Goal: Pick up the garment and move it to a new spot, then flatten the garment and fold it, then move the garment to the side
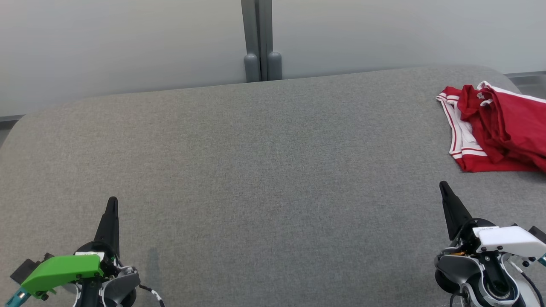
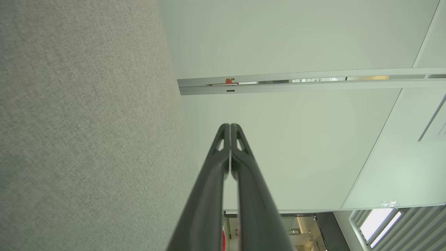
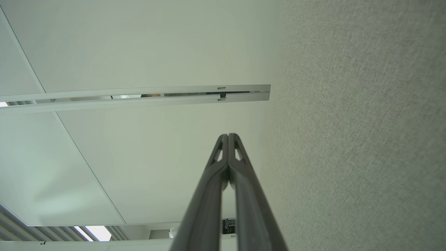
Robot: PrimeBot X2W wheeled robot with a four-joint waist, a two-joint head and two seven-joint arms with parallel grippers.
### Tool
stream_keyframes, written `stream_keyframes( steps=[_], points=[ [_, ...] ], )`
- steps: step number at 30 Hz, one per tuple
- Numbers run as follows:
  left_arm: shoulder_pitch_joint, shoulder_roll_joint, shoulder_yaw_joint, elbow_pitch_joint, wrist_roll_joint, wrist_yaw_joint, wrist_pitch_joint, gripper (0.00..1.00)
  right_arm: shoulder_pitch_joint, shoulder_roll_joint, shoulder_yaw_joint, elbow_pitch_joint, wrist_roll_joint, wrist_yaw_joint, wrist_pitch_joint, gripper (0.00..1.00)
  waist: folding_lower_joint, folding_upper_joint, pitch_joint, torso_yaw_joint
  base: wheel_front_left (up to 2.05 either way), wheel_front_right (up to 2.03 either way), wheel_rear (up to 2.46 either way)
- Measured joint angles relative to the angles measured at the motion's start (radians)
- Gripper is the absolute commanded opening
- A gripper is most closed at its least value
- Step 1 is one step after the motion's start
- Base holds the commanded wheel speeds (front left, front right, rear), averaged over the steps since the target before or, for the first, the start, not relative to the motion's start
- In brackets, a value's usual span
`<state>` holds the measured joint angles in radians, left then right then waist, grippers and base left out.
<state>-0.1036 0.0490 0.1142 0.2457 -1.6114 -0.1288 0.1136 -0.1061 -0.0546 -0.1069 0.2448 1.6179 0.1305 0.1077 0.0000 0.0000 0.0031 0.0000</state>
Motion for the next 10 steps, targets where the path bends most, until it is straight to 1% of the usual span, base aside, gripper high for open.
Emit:
stream_keyframes(
  steps=[10],
  points=[
    [0.0, 0.0, 0.0, 0.0, 0.0, 0.0, 0.0, 0.0, 0.0, 0.001, -0.001, 0.0, 0.0, 0.0, 0.001, 0.0, 0.0, 0.0, 0.0, 0.0, 0.0, 0.0, 0.0]
  ],
)
